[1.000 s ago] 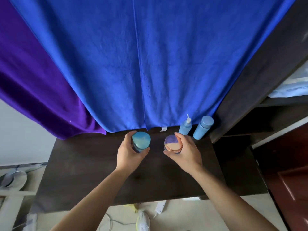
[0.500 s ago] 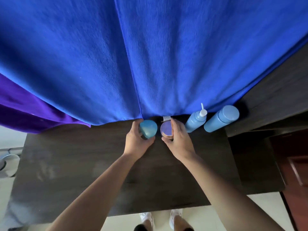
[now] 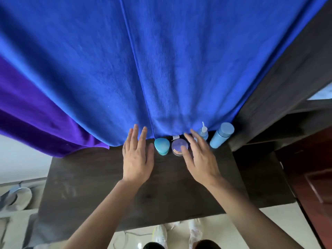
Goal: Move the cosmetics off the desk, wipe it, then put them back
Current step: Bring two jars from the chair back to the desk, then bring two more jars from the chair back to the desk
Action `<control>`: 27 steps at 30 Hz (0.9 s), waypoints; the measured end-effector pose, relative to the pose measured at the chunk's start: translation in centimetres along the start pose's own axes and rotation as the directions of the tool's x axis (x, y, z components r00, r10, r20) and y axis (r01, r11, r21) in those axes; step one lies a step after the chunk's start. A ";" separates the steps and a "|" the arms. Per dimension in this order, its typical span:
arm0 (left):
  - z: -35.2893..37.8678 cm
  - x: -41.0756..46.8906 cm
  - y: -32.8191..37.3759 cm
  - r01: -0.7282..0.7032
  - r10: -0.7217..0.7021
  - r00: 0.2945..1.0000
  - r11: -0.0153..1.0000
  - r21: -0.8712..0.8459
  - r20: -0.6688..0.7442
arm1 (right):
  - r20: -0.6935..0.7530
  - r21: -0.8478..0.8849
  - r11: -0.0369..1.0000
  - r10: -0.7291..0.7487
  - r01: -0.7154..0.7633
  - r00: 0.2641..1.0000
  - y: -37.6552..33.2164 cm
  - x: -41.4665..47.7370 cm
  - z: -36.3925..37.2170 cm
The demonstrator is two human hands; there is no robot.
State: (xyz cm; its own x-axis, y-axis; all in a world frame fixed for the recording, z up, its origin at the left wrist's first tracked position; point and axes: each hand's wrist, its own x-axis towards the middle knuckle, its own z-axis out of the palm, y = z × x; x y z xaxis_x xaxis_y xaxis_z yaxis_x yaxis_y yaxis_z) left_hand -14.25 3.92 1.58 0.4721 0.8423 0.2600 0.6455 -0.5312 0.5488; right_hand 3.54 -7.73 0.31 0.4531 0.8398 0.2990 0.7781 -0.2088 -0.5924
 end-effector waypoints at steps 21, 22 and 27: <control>-0.8 -18.0 31.4 -0.722 0.769 0.608 0.639 -0.265 0.198 | -0.762 -0.332 0.662 0.231 -0.672 0.604 -1.5 -34.6 -29.0; -0.9 -20.3 33.0 -0.733 0.786 0.584 0.617 -0.286 0.202 | -0.780 -0.326 0.647 0.228 -0.689 0.583 -1.6 -37.4 -30.1; 0.1 -36.3 40.8 -0.794 0.878 0.435 0.478 -0.375 0.199 | -0.863 -0.270 0.540 0.231 -0.797 0.449 -2.9 -55.6 -35.5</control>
State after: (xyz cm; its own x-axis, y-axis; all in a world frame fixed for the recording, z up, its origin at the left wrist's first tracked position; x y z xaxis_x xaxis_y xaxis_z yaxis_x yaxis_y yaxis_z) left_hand -5.00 -48.36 14.50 0.8915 -0.1187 0.4372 -0.2919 -0.8885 0.3540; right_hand -8.46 -71.60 12.00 0.7588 -0.1036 0.6430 0.1762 -0.9178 -0.3559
